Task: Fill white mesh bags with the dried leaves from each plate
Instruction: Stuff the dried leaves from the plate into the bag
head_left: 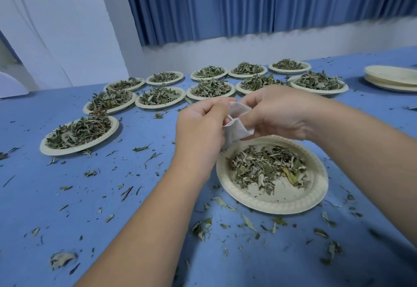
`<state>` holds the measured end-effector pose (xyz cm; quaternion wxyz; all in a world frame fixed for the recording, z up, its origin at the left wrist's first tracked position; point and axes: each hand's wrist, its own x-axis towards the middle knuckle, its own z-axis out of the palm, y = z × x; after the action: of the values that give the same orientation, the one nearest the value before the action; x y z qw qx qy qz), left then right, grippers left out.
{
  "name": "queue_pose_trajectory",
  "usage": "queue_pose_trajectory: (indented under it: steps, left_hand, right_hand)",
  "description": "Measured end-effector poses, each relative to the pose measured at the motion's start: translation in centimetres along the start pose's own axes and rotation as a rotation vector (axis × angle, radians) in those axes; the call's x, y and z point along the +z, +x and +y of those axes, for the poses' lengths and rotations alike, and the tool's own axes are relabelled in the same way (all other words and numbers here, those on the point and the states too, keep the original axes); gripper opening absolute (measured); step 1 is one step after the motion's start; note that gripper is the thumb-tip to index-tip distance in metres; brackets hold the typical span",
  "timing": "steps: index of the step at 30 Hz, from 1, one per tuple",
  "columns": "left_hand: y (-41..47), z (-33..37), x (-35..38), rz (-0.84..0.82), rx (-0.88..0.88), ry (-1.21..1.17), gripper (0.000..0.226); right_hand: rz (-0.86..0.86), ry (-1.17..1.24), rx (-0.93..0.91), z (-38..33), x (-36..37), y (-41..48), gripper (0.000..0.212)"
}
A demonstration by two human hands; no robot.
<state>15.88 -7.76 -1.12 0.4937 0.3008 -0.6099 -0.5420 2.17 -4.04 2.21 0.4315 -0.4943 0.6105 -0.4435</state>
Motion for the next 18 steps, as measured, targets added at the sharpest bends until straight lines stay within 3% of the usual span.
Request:
queue_pose_trajectory:
  steps: [4, 8, 11, 15, 18]
  left_hand:
    - [-0.4, 0.1, 0.5, -0.096, -0.021, -0.102, 0.019]
    - [-0.8, 0.5, 0.6, -0.138, -0.023, -0.157, 0.024]
    - [-0.4, 0.3, 0.1, -0.018, 0.040, 0.056, 0.030]
    - [0.2, 0.0, -0.6, 0.086, 0.168, 0.276, 0.029]
    - [0.4, 0.0, -1.1, 0.113, 0.257, 0.372, 0.026]
  right_hand:
    - [0.174, -0.198, -0.027, 0.4, 1.0, 0.9, 0.021]
    - [0.193, -0.277, -0.035, 1.0, 1.6, 1.2, 0.021]
    - [0.177, -0.276, -0.079, 1.4, 0.8, 0.1, 0.007]
    - [0.122, -0.378, -0.202, 1.9, -1.9, -2.6, 0.025]
    - [0.068, -0.673, -0.214, 2.5, -4.0, -4.7, 0.037]
